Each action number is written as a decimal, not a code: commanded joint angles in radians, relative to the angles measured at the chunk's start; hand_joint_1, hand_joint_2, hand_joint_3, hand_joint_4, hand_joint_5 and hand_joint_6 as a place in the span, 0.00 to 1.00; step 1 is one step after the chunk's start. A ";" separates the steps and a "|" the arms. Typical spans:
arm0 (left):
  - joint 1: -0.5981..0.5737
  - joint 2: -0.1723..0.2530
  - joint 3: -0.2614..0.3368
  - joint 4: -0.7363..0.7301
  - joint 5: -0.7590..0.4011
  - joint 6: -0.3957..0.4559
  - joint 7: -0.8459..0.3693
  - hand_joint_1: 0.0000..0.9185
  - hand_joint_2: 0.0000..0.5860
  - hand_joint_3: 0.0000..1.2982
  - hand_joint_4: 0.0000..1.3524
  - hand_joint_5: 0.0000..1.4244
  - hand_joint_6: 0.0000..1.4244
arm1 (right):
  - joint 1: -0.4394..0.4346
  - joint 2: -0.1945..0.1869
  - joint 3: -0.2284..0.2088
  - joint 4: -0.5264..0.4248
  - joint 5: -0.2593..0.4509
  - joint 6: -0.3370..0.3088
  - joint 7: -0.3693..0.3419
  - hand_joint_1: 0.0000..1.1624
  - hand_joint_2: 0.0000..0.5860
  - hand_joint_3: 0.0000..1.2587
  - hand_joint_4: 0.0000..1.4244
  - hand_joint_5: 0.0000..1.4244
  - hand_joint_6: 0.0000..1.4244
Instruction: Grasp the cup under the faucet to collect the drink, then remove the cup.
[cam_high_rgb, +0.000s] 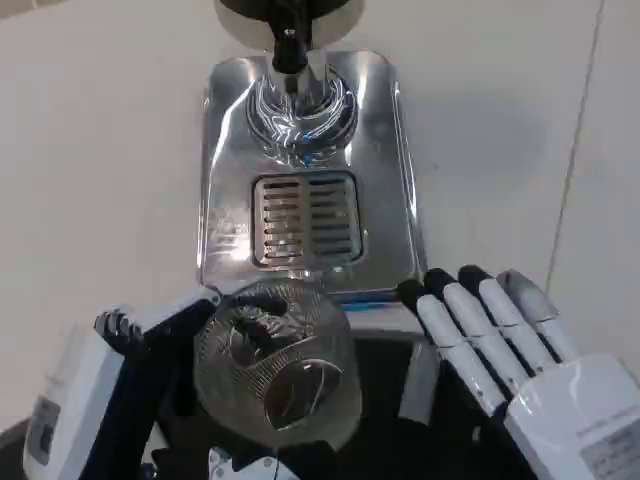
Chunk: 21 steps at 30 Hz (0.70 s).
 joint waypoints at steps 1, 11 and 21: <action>0.004 -0.016 0.005 -0.005 -0.007 -0.016 -0.008 0.81 0.07 0.85 0.88 0.92 1.00 | -0.028 0.010 0.010 0.028 0.006 0.011 0.016 0.33 0.80 0.00 0.00 0.00 0.00; 0.004 -0.028 0.014 0.016 -0.006 -0.005 -0.022 0.81 0.07 0.85 0.88 0.92 0.99 | -0.080 0.011 0.018 0.054 0.019 0.026 0.033 0.32 0.79 0.00 0.00 0.00 0.00; -0.120 -0.070 0.010 0.061 0.018 0.108 -0.013 0.81 0.07 0.85 0.88 0.92 1.00 | -0.032 0.067 0.013 0.066 0.028 0.074 -0.001 0.31 0.79 0.00 0.00 0.00 0.00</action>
